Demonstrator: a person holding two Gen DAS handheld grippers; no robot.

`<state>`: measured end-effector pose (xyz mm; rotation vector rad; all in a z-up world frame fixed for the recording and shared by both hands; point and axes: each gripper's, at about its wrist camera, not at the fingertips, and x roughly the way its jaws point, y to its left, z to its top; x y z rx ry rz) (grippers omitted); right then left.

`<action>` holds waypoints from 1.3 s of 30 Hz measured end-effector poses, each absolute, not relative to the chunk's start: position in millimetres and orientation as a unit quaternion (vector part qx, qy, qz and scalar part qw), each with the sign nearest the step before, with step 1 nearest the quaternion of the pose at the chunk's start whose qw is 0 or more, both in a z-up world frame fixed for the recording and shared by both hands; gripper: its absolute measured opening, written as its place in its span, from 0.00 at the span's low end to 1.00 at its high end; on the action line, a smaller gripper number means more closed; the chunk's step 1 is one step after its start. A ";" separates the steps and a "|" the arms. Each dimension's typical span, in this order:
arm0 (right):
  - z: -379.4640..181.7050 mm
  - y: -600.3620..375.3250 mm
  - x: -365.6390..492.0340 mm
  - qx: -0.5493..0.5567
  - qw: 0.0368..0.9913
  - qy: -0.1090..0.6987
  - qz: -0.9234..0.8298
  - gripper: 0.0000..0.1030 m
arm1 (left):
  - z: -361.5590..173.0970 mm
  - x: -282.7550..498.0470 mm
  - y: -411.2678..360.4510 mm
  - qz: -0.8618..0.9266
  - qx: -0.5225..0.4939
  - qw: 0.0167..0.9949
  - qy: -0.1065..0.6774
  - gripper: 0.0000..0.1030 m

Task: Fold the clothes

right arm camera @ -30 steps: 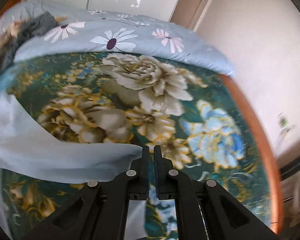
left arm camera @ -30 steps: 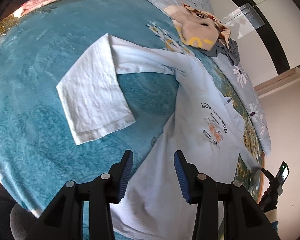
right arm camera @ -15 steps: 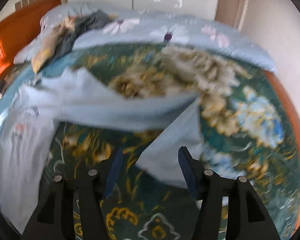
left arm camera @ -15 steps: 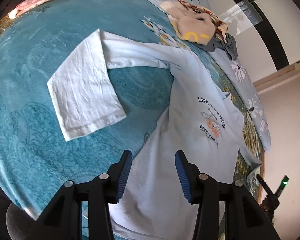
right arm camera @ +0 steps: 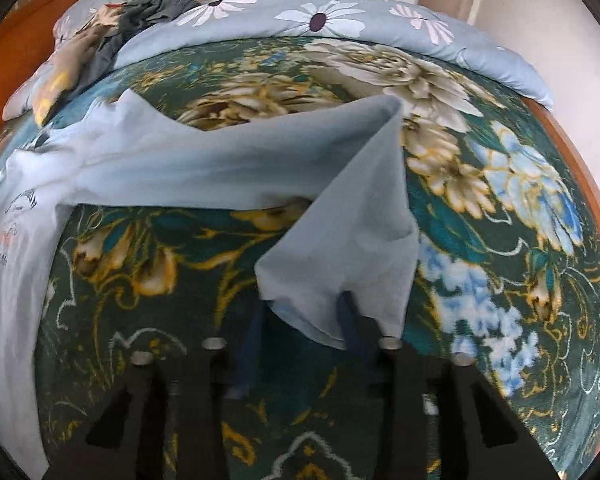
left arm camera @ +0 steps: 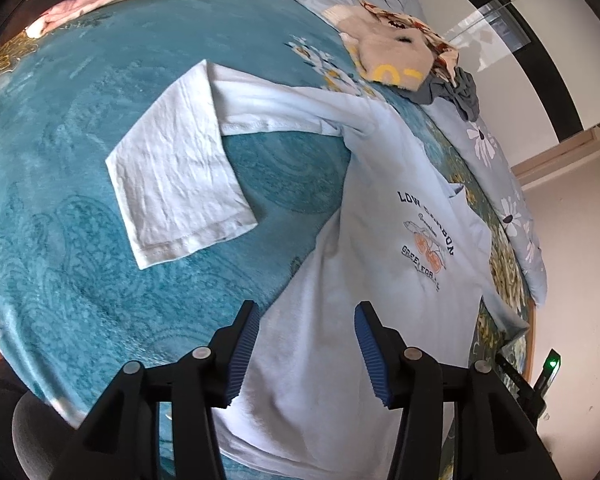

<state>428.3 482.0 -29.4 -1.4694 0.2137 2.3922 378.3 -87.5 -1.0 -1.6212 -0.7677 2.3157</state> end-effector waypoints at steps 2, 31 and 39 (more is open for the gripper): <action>-24.9 492.6 430.5 -0.509 0.161 0.104 0.839 0.04 | -0.9 378.9 -85.2 0.786 -0.552 0.106 -0.258 0.52; -3.4 670.2 514.0 -0.364 0.275 0.401 0.794 0.05 | -2.9 355.9 -98.5 0.805 -0.559 0.064 -0.188 0.52; 43.4 621.4 498.8 -0.357 0.309 0.313 0.824 0.18 | -8.1 336.4 -98.2 0.818 -0.564 0.052 -0.103 0.56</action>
